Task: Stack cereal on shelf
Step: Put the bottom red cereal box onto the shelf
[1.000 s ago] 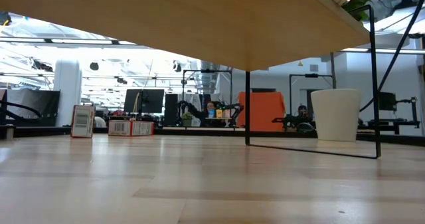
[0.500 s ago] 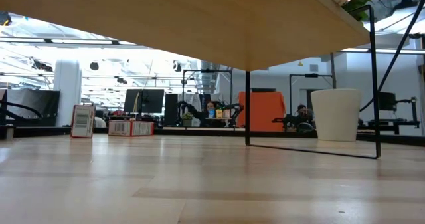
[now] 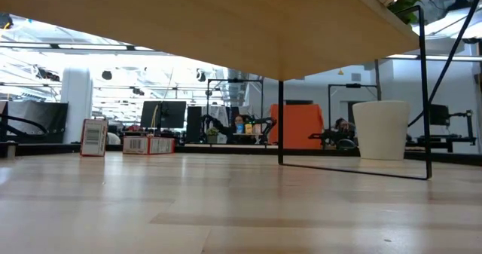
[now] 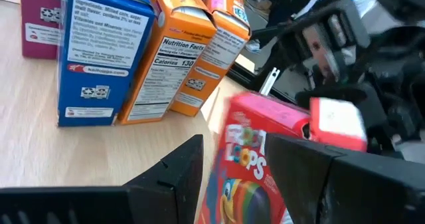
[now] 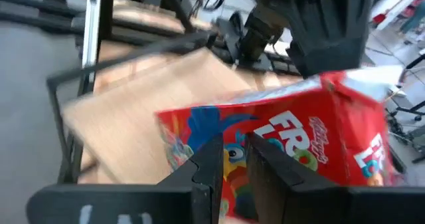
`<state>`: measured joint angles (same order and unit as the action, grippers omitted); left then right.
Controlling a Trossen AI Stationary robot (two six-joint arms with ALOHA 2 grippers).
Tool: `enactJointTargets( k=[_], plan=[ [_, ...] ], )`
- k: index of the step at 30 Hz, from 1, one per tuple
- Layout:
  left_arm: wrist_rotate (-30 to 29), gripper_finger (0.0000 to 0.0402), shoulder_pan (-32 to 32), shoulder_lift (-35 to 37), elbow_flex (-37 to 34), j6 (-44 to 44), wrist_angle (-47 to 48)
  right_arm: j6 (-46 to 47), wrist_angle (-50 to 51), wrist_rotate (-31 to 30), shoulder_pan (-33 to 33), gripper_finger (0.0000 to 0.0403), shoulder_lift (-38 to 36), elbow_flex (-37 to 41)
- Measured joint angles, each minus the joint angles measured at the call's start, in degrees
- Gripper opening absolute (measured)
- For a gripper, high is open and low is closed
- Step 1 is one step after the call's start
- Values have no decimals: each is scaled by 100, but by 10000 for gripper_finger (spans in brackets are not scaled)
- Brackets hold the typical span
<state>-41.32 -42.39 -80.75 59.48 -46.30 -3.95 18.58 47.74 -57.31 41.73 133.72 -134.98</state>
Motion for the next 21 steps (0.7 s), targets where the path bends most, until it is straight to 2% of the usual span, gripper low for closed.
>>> enactJointTargets(
  k=[10, 21],
  plan=[
    [6, 153, -4, -2, 0, 47, 46, 105, 640, 352, -3, 91, -53, -7],
    [-96, 153, -2, -4, 0, 1084, -476, 10, 947, 449, -67, 91, -40, 4]
  ],
)
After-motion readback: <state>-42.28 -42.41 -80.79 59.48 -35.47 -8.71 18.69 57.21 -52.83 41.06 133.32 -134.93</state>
